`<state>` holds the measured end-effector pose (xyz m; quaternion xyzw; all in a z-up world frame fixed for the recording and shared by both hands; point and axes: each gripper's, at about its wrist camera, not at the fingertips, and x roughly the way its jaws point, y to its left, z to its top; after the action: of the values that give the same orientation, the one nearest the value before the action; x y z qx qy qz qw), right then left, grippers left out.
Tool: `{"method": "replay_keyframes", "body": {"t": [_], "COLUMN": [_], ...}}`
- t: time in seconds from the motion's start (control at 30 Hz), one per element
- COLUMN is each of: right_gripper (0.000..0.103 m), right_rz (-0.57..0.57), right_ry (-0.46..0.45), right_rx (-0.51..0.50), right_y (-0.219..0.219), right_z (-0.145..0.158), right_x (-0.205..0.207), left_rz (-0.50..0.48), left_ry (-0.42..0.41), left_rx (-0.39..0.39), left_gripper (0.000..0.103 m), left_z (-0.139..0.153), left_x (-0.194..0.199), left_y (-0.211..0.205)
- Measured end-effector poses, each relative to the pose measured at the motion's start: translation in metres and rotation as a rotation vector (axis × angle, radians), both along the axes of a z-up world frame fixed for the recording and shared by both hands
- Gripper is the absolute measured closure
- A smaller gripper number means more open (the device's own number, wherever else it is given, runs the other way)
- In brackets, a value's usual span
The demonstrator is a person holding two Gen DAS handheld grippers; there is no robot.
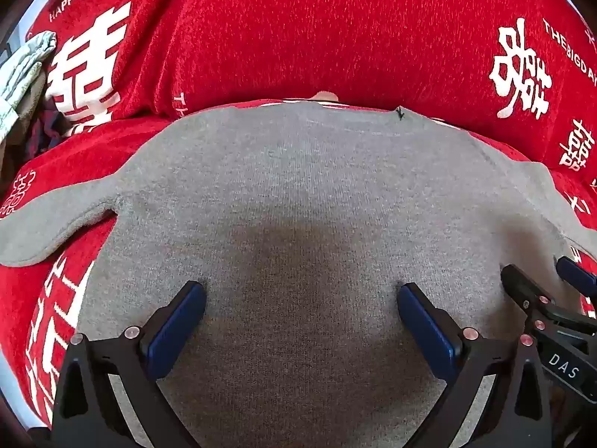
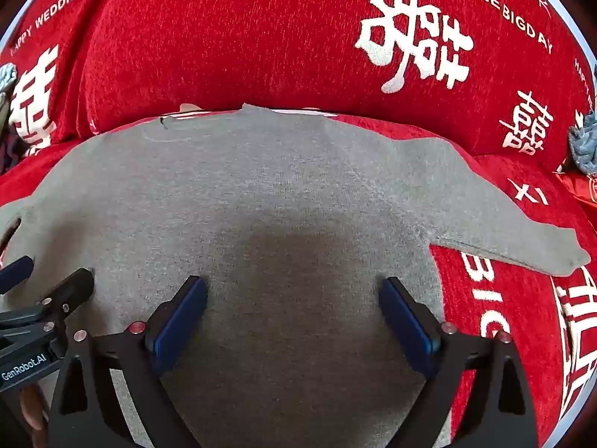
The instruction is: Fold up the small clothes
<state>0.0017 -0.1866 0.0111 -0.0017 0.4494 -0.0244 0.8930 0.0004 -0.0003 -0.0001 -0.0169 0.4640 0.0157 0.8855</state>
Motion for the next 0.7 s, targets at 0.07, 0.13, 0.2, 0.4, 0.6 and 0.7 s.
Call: {"method": "replay_keyframes", "body": {"t": [0.07,0.13,0.2,0.4,0.6,0.7], "right_gripper": [0.008,0.008,0.008,0.008,0.008,0.008], "right_rz": [0.002,0.003,0.002,0.001,0.003,0.002], "right_ry": [0.001,0.028,-0.001,-0.002,-0.003,-0.003], "right_rx": [0.013,0.021,0.038,0.023,0.024,0.027], "right_y": [0.002,0.005,0.001,0.001,-0.001,-0.002], "right_z": [0.001,0.0,0.001,0.0,0.001,0.001], "right_x": [0.0,0.005,0.001,0.0,0.001,0.002], "left_rz": [-0.003,-0.007,-0.01,-0.001,0.007,0.007], "left_ry": [0.003,0.009,0.014,-0.02,-0.013,-0.015], "left_rx": [-0.004,-0.007,-0.009,0.004,0.01,0.008], "left_gripper": [0.0,0.0,0.0,0.0,0.0,0.0], "left_z": [0.0,0.0,0.006,0.004,0.002,0.002], "left_x": [0.001,0.005,0.006,-0.001,0.001,0.001], "left_y": [0.001,0.001,0.008,0.003,0.001,0.002]}}
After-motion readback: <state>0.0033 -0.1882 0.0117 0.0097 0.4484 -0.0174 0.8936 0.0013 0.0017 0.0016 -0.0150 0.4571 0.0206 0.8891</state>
